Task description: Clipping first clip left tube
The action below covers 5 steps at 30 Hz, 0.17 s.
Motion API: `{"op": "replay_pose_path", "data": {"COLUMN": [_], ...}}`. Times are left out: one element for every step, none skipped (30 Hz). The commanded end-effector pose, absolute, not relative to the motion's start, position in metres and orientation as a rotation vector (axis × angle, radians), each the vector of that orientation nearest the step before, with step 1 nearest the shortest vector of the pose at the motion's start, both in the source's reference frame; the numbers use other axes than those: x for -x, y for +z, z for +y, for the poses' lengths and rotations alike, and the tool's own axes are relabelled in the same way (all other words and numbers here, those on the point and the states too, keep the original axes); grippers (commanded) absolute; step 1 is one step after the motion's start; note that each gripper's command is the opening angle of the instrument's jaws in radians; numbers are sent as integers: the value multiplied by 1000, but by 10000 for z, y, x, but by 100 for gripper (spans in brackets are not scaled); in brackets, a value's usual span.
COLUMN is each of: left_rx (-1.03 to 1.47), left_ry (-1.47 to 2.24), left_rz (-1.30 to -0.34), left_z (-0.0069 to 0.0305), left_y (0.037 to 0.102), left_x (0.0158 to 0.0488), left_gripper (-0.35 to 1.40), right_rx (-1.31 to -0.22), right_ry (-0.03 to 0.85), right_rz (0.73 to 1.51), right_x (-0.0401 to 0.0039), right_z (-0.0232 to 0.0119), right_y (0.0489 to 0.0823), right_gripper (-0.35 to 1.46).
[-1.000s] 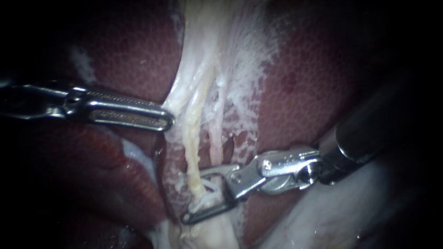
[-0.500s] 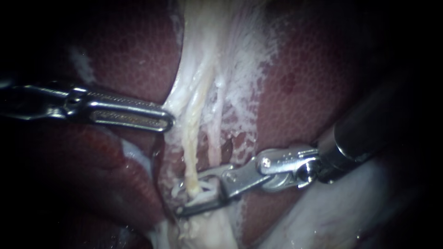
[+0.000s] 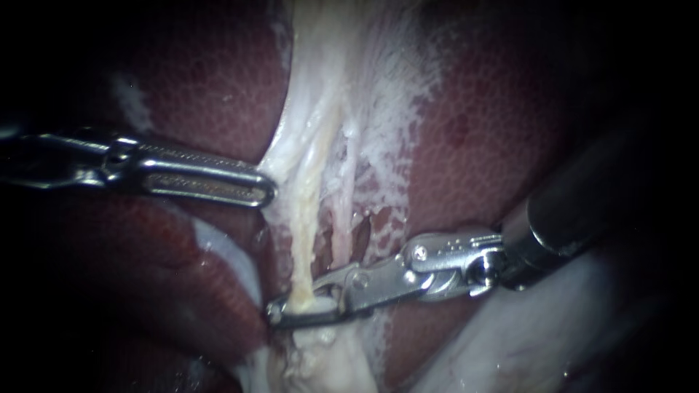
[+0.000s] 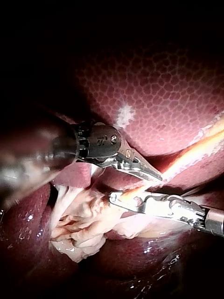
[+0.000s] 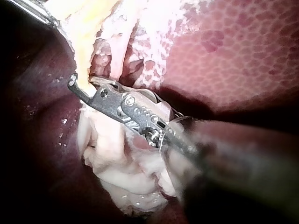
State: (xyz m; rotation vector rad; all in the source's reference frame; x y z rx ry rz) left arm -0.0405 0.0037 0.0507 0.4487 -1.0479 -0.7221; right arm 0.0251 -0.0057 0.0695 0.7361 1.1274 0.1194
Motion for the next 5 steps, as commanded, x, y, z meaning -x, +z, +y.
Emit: {"op": "replay_pose_path", "data": {"left_rx": [-450, -450, -450, -449, -449], "left_ry": [-721, -721, -721, -721, -721], "left_rz": [-1048, -1048, -1048, -1048, -1048], "left_z": [37, 37, 37, 37, 37], "left_y": [507, 507, 508, 508, 508], "left_x": [405, 406, 406, 406, 406], "left_gripper": [-35, -35, -35, -35, -35], "right_rx": [-737, -740, -740, -741, -741], "right_ry": [118, 123, 123, 122, 122], "right_rz": [1128, 1126, 1126, 1126, 1126], "right_x": [-251, -251, -251, -250, -250], "right_z": [-57, -57, -57, -58, -58], "right_y": [695, 694, 694, 694, 694], "right_gripper": [-35, -35, -35, -35, -35]}}
